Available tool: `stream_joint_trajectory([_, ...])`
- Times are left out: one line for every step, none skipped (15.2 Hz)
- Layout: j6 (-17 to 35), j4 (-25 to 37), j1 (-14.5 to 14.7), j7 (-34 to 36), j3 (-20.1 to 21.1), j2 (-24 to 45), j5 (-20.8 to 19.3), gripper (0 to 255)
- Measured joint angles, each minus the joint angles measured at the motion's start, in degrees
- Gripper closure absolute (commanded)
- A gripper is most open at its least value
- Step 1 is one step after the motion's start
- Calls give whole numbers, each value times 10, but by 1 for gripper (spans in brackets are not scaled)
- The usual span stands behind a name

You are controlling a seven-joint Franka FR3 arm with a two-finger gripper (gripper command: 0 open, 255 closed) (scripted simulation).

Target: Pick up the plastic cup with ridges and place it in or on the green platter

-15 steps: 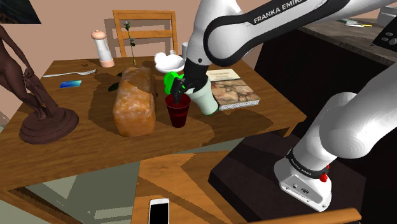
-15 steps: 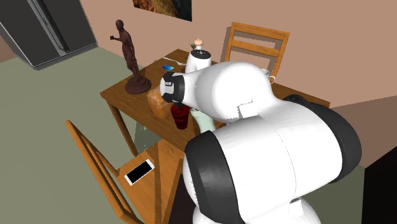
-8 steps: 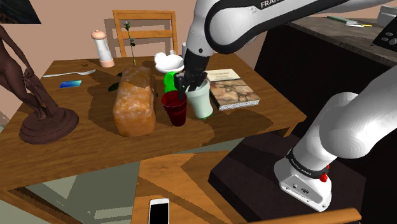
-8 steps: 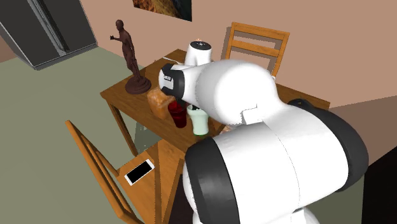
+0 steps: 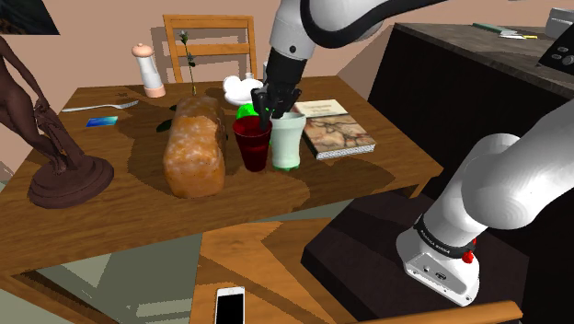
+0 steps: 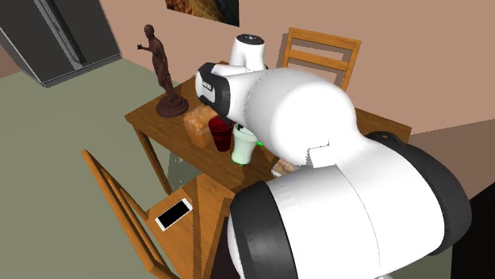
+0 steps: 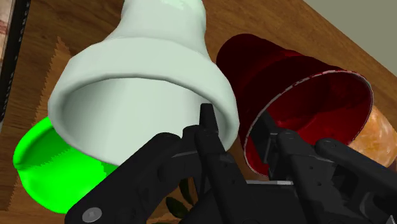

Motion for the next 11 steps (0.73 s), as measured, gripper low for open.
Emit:
stream_joint_trajectory([-7, 5, 0, 1, 0, -2, -1, 255])
stream_joint_trajectory([-15, 12, -1, 2, -2, -3, -2, 255])
stream_joint_trajectory([-23, 18, -1, 3, -2, -5, -3, 255])
stream_joint_trajectory([-30, 24, -1, 4, -3, -7, -3, 255])
stream_joint_trajectory([-38, 30, -2, 4, -4, -8, -4, 255])
stream_joint_trajectory([-45, 35, -2, 4, -5, -10, -4, 255])
stream_joint_trajectory([-52, 42, -3, 5, -6, -11, -6, 255])
stream_joint_trajectory([-59, 47, -3, 7, -6, -12, -6, 255])
stream_joint_trajectory([-68, 54, -3, 8, -7, -14, -7, 255])
stream_joint_trajectory([-77, 64, -4, 10, -7, -14, -8, 255])
stream_joint_trajectory([-84, 69, -4, 11, -8, -16, -8, 255])
